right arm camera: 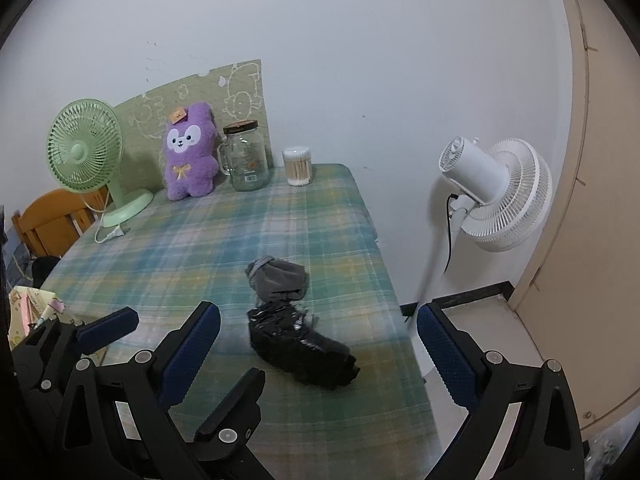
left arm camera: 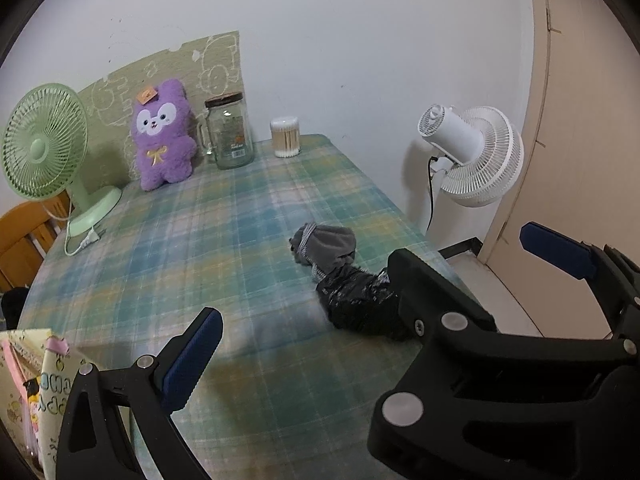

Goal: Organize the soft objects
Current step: 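Close left gripper on the black plastic bag while right gripper approaches the grey cloth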

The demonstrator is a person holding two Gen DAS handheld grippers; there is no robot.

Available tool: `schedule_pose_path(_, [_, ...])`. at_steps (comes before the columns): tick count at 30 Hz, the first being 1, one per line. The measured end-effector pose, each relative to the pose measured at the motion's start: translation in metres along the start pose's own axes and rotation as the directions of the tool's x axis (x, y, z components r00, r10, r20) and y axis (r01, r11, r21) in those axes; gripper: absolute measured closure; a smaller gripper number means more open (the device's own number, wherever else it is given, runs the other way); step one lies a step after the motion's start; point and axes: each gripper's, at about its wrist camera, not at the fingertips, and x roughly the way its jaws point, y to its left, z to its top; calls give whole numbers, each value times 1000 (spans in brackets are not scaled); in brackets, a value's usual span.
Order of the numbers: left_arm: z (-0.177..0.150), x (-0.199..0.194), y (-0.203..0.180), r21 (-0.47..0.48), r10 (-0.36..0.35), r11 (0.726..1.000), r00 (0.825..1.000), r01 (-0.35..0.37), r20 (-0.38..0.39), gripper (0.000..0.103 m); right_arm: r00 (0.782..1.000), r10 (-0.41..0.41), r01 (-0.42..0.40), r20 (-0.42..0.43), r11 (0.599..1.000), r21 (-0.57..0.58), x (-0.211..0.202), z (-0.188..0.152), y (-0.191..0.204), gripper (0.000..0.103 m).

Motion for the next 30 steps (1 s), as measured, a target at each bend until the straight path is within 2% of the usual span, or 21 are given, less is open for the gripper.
schedule_pose_path(3, [4, 6, -5, 14, 7, 1000, 1000, -7, -5, 0, 1000, -17, 17, 2, 1000, -14, 4, 3, -6, 5])
schedule_pose_path(14, [12, 31, -20, 11, 17, 1000, 1000, -17, -6, 0, 999, 38, -39, -30, 999, -18, 31, 6, -27, 18])
schedule_pose_path(18, [9, 43, -20, 6, 52, 999, 999, -52, -14, 1, 999, 29, -30, -40, 999, -41, 45, 3, -27, 21])
schedule_pose_path(25, [8, 57, -19, -22, 25, 999, 999, -26, -27, 1, 995, 55, -56, -81, 998, -16, 61, 0, -32, 21])
schedule_pose_path(30, [6, 66, -21, -44, -5, 999, 999, 4, -35, 12, 992, 48, -49, -112, 999, -1, 70, -3, -37, 21])
